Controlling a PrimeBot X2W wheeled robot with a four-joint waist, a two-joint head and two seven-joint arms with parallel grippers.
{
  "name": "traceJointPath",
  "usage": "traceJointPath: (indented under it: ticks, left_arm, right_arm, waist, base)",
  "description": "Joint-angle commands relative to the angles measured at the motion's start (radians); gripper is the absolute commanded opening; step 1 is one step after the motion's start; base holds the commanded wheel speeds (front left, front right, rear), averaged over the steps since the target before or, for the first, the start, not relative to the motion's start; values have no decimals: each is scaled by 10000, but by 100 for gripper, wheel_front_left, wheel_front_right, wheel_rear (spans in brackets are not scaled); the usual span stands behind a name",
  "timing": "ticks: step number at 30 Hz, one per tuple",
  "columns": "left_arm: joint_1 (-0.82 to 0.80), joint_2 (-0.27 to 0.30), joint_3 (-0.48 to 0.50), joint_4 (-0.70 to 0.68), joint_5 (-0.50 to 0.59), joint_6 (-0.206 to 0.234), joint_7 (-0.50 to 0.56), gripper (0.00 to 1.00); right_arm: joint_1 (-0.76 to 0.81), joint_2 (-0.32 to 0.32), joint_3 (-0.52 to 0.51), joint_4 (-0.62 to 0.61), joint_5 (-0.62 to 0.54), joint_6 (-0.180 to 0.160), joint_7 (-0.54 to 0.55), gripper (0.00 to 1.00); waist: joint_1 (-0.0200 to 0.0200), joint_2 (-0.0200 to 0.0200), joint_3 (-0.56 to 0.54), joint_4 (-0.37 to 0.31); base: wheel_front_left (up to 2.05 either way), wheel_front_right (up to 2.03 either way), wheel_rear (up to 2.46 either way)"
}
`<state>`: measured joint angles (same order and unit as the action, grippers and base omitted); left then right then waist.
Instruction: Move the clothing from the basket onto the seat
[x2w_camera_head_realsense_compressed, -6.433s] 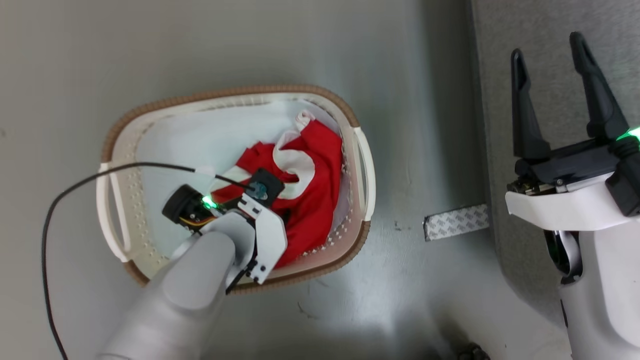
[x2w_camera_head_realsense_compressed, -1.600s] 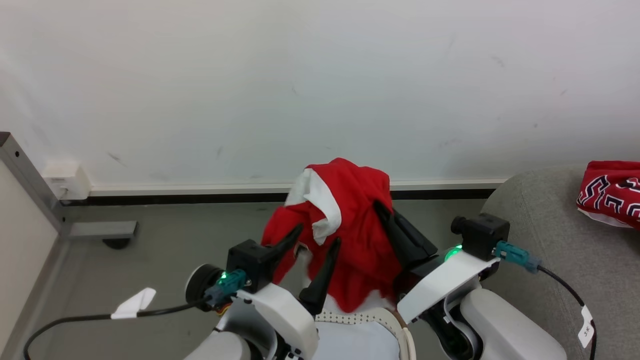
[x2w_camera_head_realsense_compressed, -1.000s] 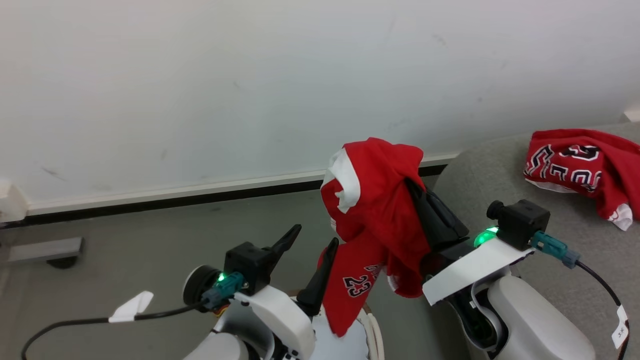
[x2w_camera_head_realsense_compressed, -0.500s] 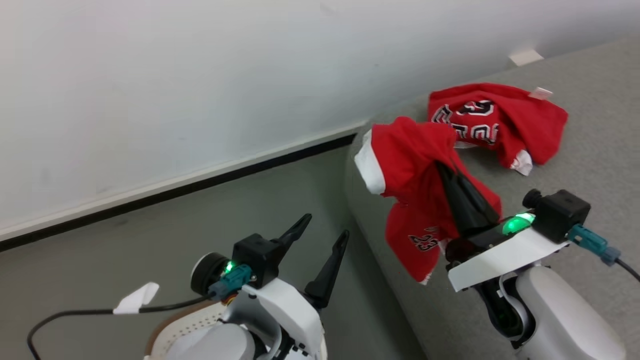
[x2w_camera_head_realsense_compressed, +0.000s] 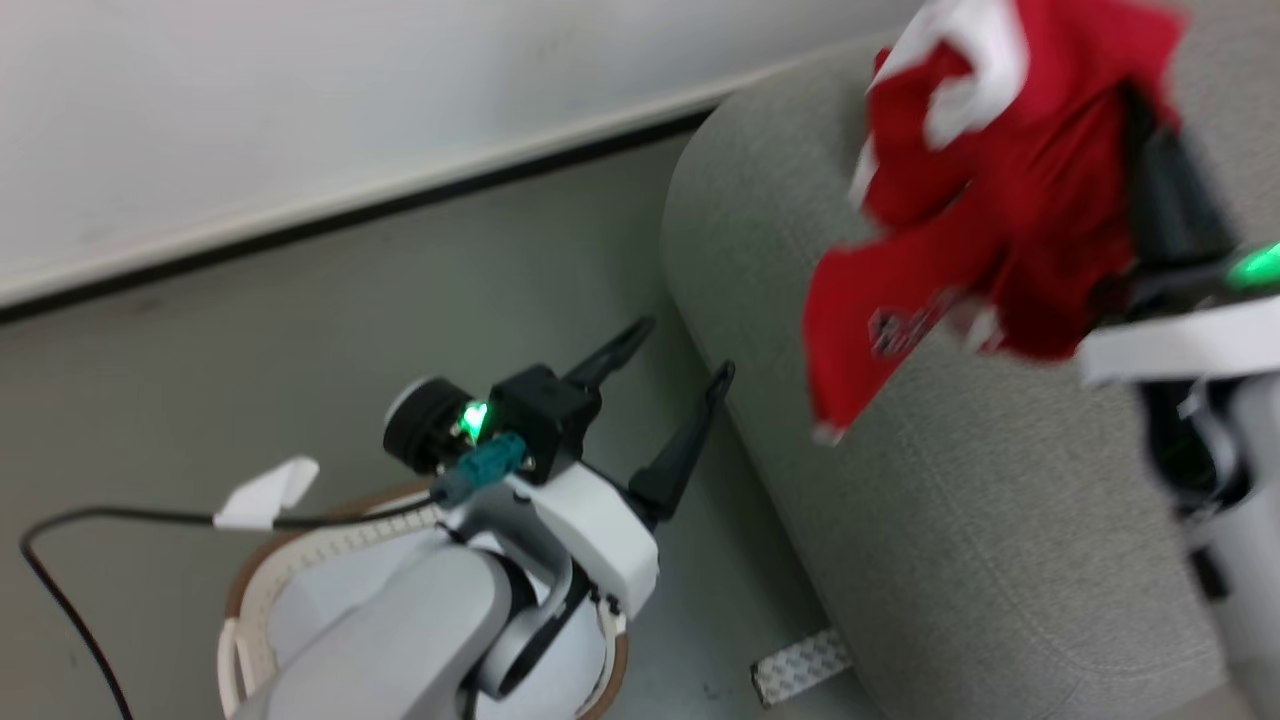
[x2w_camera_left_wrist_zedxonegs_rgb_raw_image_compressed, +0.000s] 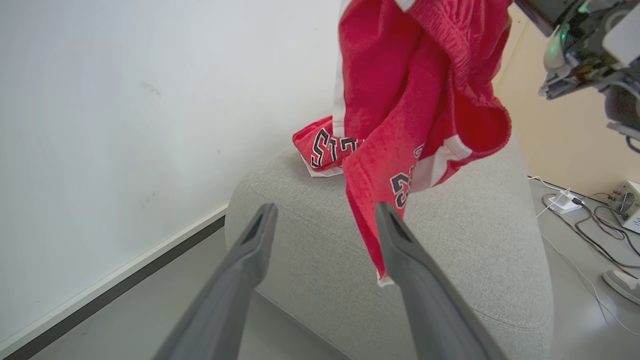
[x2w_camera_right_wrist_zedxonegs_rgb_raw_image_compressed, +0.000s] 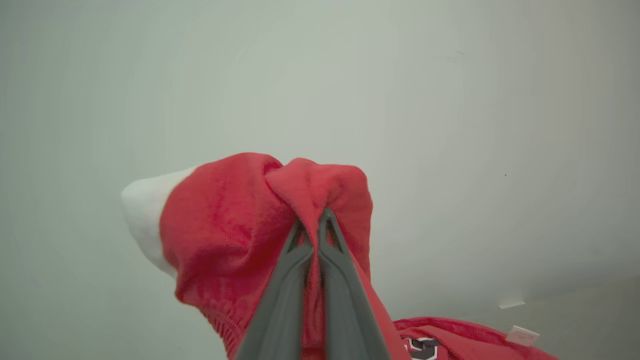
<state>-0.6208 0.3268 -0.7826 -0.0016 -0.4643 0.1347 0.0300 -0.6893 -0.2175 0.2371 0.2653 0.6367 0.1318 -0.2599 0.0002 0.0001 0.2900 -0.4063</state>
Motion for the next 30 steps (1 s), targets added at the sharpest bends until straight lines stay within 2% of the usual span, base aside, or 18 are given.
traceJointPath:
  ticks: [1, 7, 8, 11, 17, 23, 27, 28, 29, 30]
  left_arm:
    - [-375, 114, 78, -51, 93, -87, 63, 100]
    - [-1584, 177, 187, -117, 352, -446, 238, 100]
    - [-1584, 177, 187, -117, 352, -446, 238, 100]
    - [-2076, 112, 228, -78, 454, -561, 187, 100]
    - [-2657, -175, 212, 145, 465, -792, -75, 100]
    - [-2836, -322, 156, 403, 468, -831, -282, 100]
    - [-2803, -294, 246, 576, 531, -653, -427, 100]
    - [-2765, -258, 265, 608, 532, -650, -495, 100]
    - [-2707, -212, 326, 662, 532, -572, -539, 100]
    - [-2640, -144, 352, 714, 543, -545, -619, 100]
  right_arm:
    - [-690, -167, -546, 36, -224, -22, 58, 0]
    - [-3304, -830, -3507, 98, -1425, -22, 762, 0]
    - [-3304, -830, -3507, 98, -1425, -22, 762, 0]
    - [-4329, -1219, -4978, 347, -2287, -22, 1328, 0]
    - [-4786, -1807, -7073, 1478, -4345, -22, 1965, 0]
    - [-4057, -1353, -8773, 3033, -5966, -22, 1632, 0]
    - [-3615, -881, -9279, 3797, -6747, -24, 1067, 0]
    - [-3551, -793, -9338, 3922, -6904, -24, 865, 40]
    - [-3483, -681, -9344, 4058, -7008, -24, 713, 90]
    - [-3429, -532, -9298, 4189, -6995, -24, 584, 100]
  waist:
    - [-2, -1, 1205, 461]
    - [-2, -1, 2914, 1064]
    - [-2, -1, 2914, 1064]
    - [-2, -1, 3561, 1358]
    - [-2, -1, 4302, 1941]
    - [-2, -1, 4574, 2264]
    - [-2, -1, 4517, 2315]
    - [-2, -1, 4470, 2305]
    - [-2, -1, 4401, 2290]
    - [-2, -1, 4313, 2270]
  base:
    - [0, 0, 0]
    - [0, 0, 0]
    - [0, 0, 0]
    - [0, 0, 0]
    - [0, 0, 0]
    - [0, 0, 0]
    - [0, 0, 0]
    - [0, 0, 0]
    - [0, 0, 0]
    - [0, 0, 0]
